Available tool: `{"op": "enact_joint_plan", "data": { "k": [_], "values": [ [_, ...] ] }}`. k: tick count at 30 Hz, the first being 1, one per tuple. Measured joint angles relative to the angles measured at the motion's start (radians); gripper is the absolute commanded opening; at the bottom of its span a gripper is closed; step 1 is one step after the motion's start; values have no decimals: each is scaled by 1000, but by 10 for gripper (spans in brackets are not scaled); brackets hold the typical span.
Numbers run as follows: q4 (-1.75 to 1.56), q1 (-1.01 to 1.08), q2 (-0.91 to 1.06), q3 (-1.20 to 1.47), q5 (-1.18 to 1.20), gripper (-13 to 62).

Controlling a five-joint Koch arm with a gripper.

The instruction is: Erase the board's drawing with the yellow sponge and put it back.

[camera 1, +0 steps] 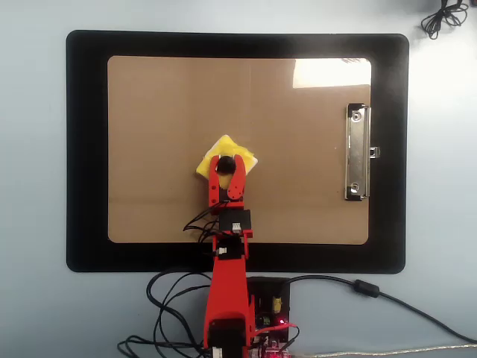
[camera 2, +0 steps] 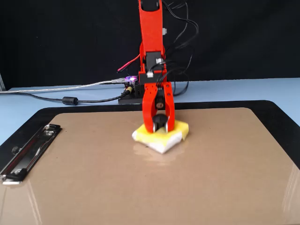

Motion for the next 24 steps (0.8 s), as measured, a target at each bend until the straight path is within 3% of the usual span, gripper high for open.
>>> {"op": "enact_joint_plan", "data": {
  "k": [5,9,13,16,21,24],
  "values": [
    [-3,49,34,60,20,-81],
    [5,57,325,371,23,-81],
    [29,57,482,443,32,-81],
    [52,61,394,336,32,-81],
    [55,60,-20,-77,29,-81],
    [38,55,-130,-198,29,-81]
  ]
}}
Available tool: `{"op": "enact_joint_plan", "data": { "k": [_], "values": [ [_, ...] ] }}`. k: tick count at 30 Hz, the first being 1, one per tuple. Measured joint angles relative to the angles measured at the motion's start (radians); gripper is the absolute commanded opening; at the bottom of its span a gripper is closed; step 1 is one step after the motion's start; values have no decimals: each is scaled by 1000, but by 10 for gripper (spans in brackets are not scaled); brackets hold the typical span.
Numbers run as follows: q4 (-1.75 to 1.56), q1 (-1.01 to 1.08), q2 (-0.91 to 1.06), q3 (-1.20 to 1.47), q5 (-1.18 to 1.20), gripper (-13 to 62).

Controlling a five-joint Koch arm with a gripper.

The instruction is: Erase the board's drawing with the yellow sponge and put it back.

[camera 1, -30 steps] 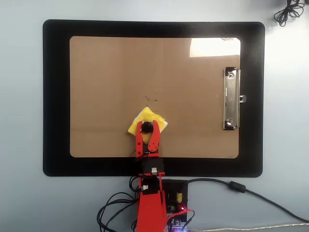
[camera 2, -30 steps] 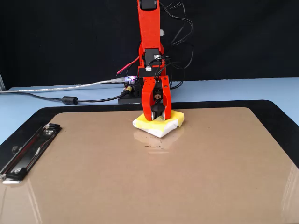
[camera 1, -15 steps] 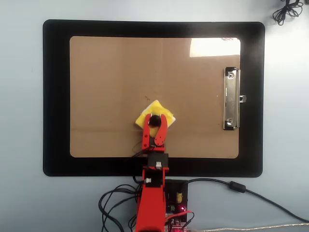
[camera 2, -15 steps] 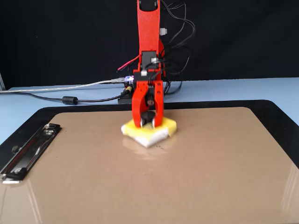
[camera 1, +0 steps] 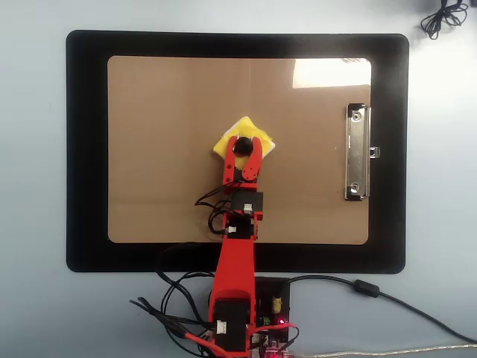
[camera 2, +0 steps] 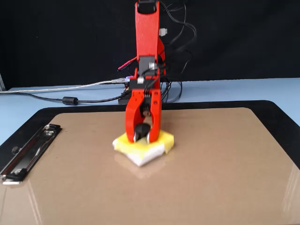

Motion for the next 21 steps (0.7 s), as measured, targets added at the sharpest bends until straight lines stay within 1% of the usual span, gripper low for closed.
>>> {"op": "enact_joint_plan", "data": {
  "k": [3,5,7,9,11,13,15,17,20,21],
  "values": [
    [-18,-2,61,104,0,-81],
    [-14,-34,192,267,0,-81],
    [-8,-74,295,374,0,-81],
    [5,-114,380,407,3,-81],
    [8,-146,383,405,3,-81],
    [9,-147,318,351,5,-81],
    [8,-156,169,178,3,-81],
    [0,-149,48,71,2,-81],
    [-78,-155,-101,-37,0,-81],
    [-104,-153,-110,-32,0,-81]
  ]
}}
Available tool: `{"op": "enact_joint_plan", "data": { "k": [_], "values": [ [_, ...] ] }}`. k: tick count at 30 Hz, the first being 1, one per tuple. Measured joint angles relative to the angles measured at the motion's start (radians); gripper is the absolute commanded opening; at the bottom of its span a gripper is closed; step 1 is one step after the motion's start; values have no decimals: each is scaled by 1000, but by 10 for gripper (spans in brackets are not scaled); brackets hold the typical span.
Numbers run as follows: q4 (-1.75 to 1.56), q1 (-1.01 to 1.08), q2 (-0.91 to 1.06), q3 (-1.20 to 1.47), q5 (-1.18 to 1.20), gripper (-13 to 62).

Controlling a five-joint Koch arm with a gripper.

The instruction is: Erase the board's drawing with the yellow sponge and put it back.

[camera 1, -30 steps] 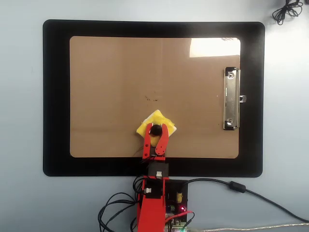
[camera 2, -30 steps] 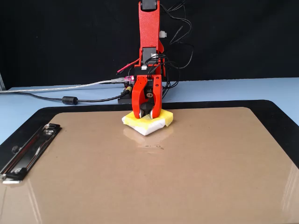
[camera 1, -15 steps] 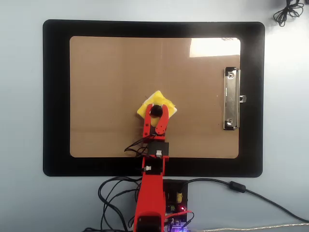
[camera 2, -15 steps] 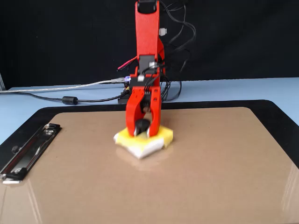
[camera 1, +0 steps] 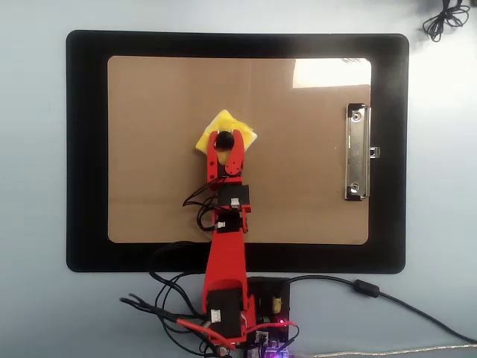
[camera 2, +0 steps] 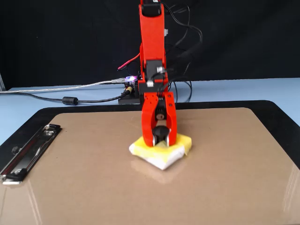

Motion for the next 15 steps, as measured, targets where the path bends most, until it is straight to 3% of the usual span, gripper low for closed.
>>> {"op": "enact_joint_plan", "data": {
  "k": [8,11,15],
  "values": [
    [-81,0,290,410,2,-81],
    [-80,5,268,374,2,-81],
    [-80,18,81,132,6,-81]
  ]
}}
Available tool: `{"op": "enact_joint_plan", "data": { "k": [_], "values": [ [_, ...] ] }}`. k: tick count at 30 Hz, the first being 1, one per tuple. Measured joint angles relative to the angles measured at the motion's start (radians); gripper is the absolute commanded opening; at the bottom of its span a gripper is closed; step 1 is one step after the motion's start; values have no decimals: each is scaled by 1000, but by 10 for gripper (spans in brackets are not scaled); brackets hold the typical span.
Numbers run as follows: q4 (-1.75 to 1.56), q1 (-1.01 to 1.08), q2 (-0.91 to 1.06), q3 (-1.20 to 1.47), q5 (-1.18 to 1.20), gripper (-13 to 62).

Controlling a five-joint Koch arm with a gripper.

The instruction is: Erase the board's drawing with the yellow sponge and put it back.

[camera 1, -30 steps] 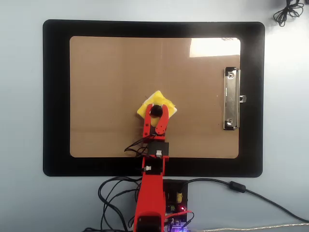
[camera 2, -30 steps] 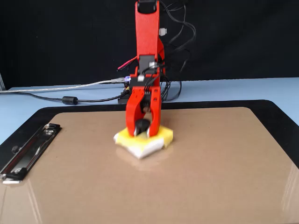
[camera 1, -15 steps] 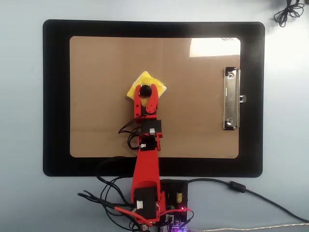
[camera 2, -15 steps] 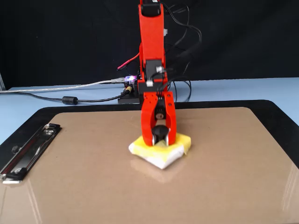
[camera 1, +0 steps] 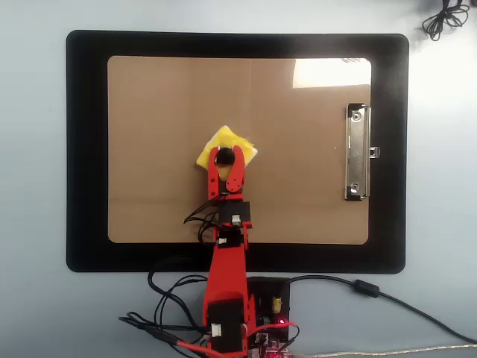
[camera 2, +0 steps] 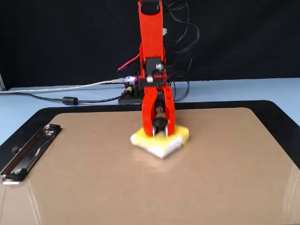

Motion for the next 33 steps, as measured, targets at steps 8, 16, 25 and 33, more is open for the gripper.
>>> {"op": "enact_joint_plan", "data": {
  "k": [8,16,25,33],
  "values": [
    [123,9,192,32,0,-81],
    [841,-345,727,-91,-6,-81],
    [670,-914,538,-103,-46,-81],
    [359,-943,388,-34,-46,-81]
  ]
}}
